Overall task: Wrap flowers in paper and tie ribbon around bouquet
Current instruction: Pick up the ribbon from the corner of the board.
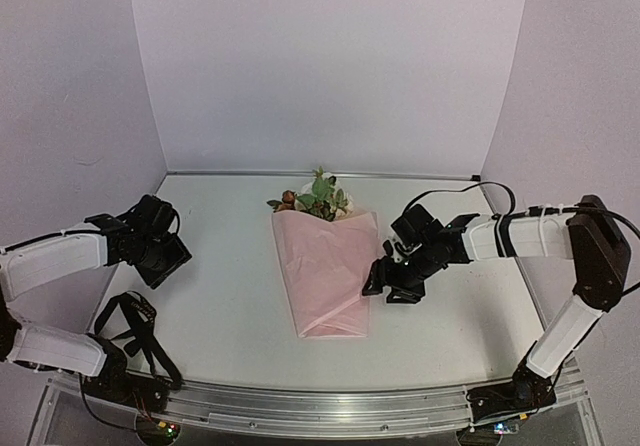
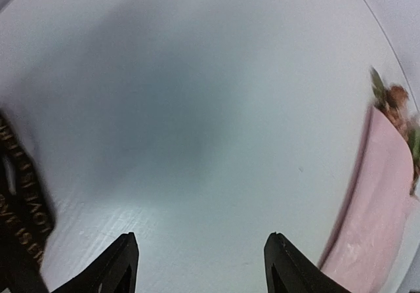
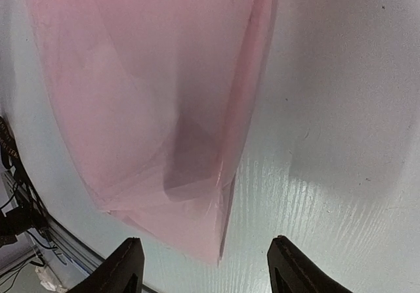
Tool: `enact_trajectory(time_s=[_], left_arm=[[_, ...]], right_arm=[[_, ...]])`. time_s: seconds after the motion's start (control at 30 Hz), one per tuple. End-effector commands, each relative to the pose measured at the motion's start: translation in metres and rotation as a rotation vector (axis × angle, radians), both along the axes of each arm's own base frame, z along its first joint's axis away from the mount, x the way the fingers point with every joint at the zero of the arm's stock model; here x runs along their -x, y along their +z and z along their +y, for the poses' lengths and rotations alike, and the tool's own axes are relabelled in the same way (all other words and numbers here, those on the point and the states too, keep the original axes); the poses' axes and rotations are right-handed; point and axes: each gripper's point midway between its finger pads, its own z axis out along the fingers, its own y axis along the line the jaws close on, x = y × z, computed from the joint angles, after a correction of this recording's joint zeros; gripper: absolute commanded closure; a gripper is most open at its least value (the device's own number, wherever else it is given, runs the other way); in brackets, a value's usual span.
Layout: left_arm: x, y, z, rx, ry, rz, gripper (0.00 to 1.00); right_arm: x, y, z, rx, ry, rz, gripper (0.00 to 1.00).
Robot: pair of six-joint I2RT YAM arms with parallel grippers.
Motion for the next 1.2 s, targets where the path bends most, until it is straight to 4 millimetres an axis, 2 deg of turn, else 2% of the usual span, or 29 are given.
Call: enact_trajectory(time_s=[0.0,0.13,0.23,0.33,0.53,0.8,0.9,1.0,1.03,1.1,1.17], left_arm=[[0.042,-0.003,0.09,-0.252,0.357,0.054,0.3],[0.063,-0.013,0.116,-0.288,0.467,0.09,0.27],[0.074,-0.027,0.125,-0.285,0.511,0.128,0.25],[0.081,-0.042,0.128,-0.264,0.536,0.166,0.24],[0.069,-0.06,0.115,-0.19,0.493,0.152,0.26],[0.05,-0.071,0.099,-0.111,0.442,0.106,0.51],[0.045,-0.07,0.098,-0.119,0.419,0.1,0.69],[0.03,-0.057,0.092,-0.12,0.355,0.052,0.94],[0.022,-0.049,0.087,-0.12,0.309,0.025,0.98],[0.002,-0.029,0.073,-0.1,0.201,-0.045,1.0],[-0.016,-0.007,0.05,-0.046,0.073,-0.127,1.0]], right_arm=[[-0.002,0.012,0.004,-0.064,-0.01,-0.054,0.34],[0.002,0.011,0.0,-0.074,-0.006,-0.071,0.33],[0.004,0.012,-0.005,-0.078,-0.01,-0.094,0.32],[0.007,0.013,-0.009,-0.079,-0.01,-0.106,0.31],[0.01,0.016,-0.018,-0.066,-0.013,-0.143,0.31],[0.008,0.028,-0.025,-0.055,-0.01,-0.2,0.38],[0.009,0.034,-0.027,-0.043,-0.008,-0.205,0.4],[0.009,0.039,-0.029,-0.033,-0.016,-0.195,0.41],[0.009,0.041,-0.029,-0.034,-0.015,-0.198,0.42],[0.007,0.045,-0.029,-0.036,-0.017,-0.208,0.43],[0.005,0.049,-0.028,-0.038,-0.021,-0.219,0.43]])
